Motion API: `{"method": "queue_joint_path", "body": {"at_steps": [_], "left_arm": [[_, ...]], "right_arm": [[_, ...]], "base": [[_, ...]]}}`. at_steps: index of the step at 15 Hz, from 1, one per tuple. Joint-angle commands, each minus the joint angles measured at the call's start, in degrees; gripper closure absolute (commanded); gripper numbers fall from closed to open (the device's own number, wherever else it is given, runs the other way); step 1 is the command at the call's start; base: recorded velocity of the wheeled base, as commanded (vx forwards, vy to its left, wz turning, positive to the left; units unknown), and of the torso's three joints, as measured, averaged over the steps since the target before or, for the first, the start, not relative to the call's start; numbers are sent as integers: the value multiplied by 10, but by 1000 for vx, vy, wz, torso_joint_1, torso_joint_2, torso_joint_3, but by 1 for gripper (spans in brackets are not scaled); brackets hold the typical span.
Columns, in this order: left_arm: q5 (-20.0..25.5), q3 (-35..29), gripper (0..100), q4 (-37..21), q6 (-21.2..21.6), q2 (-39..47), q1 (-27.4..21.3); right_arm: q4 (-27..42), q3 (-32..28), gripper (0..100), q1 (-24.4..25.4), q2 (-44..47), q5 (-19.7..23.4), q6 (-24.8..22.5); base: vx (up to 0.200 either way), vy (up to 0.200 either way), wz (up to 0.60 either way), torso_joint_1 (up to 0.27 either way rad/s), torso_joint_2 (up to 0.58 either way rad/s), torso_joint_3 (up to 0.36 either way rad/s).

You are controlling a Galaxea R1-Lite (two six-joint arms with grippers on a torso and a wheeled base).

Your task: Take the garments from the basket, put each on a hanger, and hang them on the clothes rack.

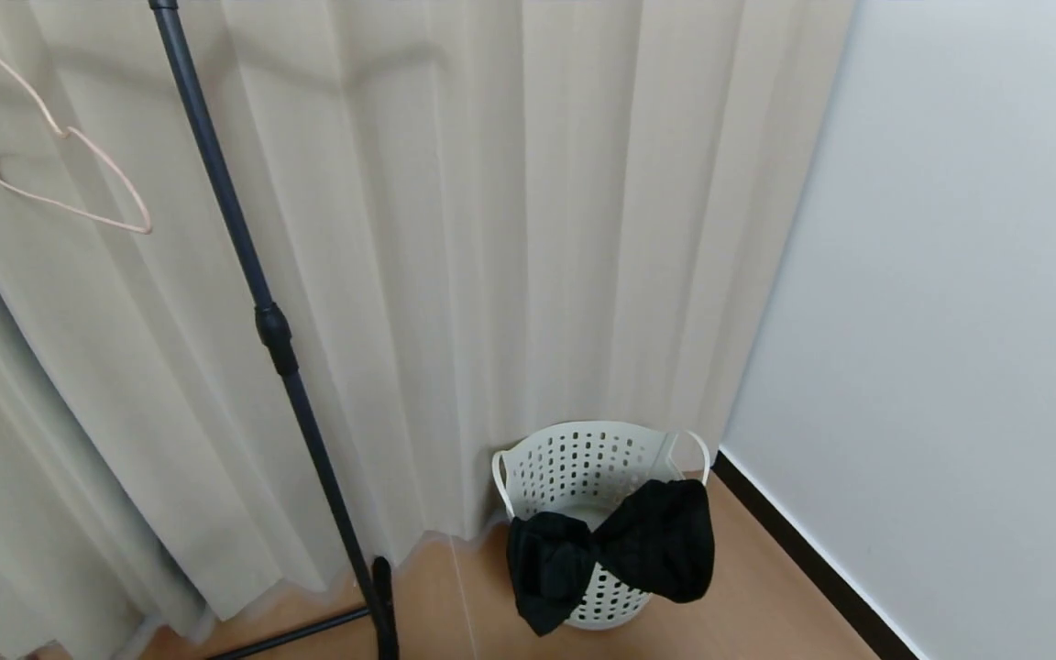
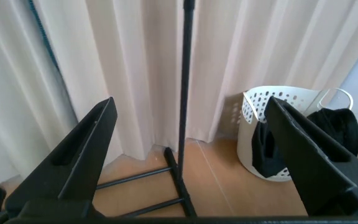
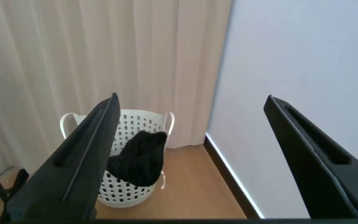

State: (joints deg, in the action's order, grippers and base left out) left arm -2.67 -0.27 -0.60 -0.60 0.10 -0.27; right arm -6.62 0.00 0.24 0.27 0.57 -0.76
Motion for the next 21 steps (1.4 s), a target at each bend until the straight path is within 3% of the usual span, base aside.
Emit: {"method": "queue_joint_path", "body": {"at_steps": [1,3,14,21], "left_arm": [[0,0,0,0,0,1,0],[-1,0,0,0,0,1,0],[-1,1,0,1,-1,1,0],[-1,1,0,1,-2,1,0]], "right_arm": [[-1,0,0,0,0,0,0],[-1,0,0,0,0,0,0],[-1,0,0,0,0,0,1],[-1,0,0,0,0,0,-2]], "base": [[200,0,0,2,2,7],[200,0,0,-5,5,2],[0,0,0,0,0,0],[0,0,0,0,2,-159]]}}
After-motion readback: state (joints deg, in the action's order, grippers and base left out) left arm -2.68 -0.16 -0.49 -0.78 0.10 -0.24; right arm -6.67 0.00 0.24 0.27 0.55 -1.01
